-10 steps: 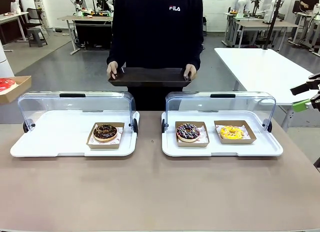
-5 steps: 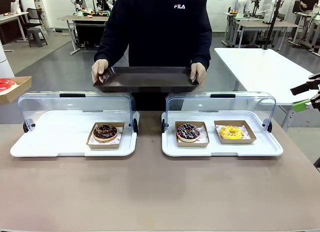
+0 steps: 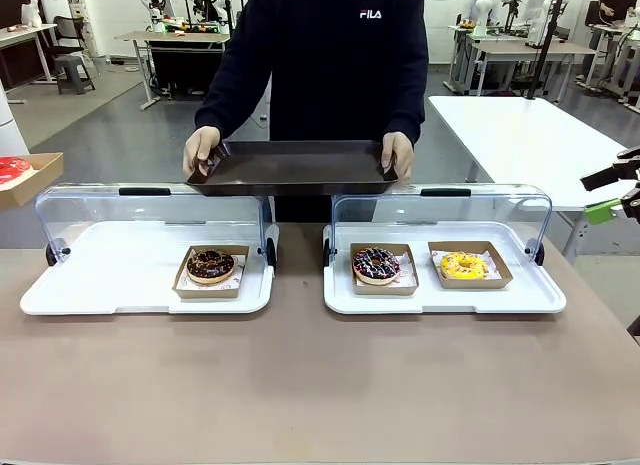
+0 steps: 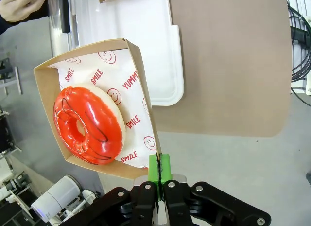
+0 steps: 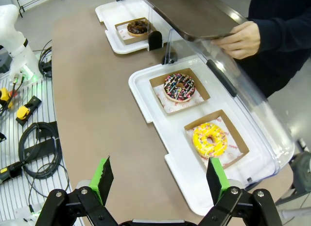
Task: Provide the desired donut to the person.
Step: Place the picked Paper togo box onto the Handle tray extended by the person.
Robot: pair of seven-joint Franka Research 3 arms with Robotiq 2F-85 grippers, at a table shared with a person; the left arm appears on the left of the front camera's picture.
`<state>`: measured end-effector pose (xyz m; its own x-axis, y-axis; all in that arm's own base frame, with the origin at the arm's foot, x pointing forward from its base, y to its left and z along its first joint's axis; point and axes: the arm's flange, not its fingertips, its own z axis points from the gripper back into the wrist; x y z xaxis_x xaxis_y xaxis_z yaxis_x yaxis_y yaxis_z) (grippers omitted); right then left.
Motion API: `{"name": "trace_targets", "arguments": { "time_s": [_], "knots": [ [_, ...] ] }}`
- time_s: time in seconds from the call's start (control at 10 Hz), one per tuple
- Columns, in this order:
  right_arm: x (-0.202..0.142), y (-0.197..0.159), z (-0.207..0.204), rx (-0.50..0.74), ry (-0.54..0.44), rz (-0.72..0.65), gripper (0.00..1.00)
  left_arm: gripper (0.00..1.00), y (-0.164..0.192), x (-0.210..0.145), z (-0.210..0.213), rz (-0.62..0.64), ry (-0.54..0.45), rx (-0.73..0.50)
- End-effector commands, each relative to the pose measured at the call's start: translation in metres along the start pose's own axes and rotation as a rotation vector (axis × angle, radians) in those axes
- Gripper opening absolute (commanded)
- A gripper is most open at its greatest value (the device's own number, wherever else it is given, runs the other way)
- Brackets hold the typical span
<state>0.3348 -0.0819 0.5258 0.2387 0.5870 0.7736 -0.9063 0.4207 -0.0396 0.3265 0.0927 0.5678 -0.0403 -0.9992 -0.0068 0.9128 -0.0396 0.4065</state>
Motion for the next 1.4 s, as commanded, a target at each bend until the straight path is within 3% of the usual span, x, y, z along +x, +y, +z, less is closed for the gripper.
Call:
{"name": "trace_targets", "arguments": {
  "time_s": [0.0,0.6,0.8,0.9,1.3],
  "knots": [
    [0.000,-0.002,-0.001,0.005,-0.024,0.012,1.00,0.00,-0.001,0.001,-0.001,0.013,0.000,0.023],
    [0.000,-0.002,-0.001,0.005,-0.024,0.012,1.00,0.01,0.000,0.000,0.000,0.000,0.000,0.000],
    [0.000,-0.002,-0.001,0.005,-0.024,0.012,1.00,0.01,0.024,0.068,0.030,-0.061,0.005,-0.021],
    [0.000,-0.002,-0.001,0.005,-0.024,0.012,1.00,0.01,0.034,0.107,0.043,-0.056,0.055,0.016],
    [0.000,-0.002,-0.001,0.005,-0.024,0.012,1.00,0.01,0.057,0.232,0.042,0.009,0.027,0.017]
  ]
}}
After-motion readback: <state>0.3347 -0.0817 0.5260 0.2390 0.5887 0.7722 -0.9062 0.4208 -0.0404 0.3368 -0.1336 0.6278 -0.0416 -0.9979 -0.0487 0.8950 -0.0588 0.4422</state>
